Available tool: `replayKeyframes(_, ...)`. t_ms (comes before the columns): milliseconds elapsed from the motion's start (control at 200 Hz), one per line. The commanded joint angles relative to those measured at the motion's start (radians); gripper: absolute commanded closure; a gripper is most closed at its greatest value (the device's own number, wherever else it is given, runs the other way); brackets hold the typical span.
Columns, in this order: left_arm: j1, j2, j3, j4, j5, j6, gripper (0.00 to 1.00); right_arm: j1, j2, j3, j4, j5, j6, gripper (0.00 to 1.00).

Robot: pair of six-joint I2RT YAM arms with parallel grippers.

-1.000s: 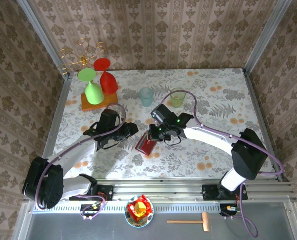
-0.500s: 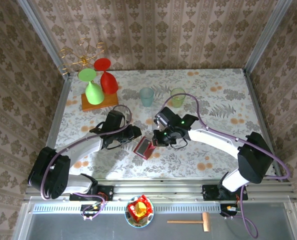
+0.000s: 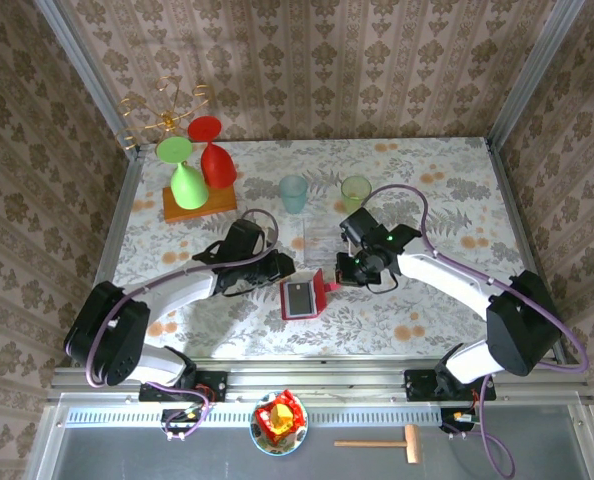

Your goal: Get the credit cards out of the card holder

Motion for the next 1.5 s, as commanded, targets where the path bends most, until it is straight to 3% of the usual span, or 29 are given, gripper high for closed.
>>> replayKeyframes(0,-0.016,0.020,0.027,0.003,-0.011,0.015,0.77,-0.007,-0.004,-0.045,-0.020,0.042,-0.014,1.00)
replayKeyframes(235,-0.053,0.068,0.059,0.004,-0.008,0.031,0.78,-0.048,0.009,-0.121,0.041,0.088,0.031,1.00)
replayKeyframes(595,-0.117,0.205,0.147,0.030,0.044,0.052,0.79,-0.061,0.087,-0.224,0.192,0.066,0.096,0.87)
replayKeyframes(1035,-0.154,0.278,0.207,0.056,0.106,0.055,0.79,-0.051,-0.058,-0.171,0.065,0.098,0.095,0.66)
replayKeyframes(1330,-0.155,0.328,0.226,0.056,0.140,0.052,0.79,-0.010,-0.155,-0.074,-0.054,0.145,0.125,0.64)
replayKeyframes(1495,-0.155,0.338,0.235,0.044,0.141,0.055,0.79,0.038,-0.173,-0.048,-0.022,0.115,0.165,0.65)
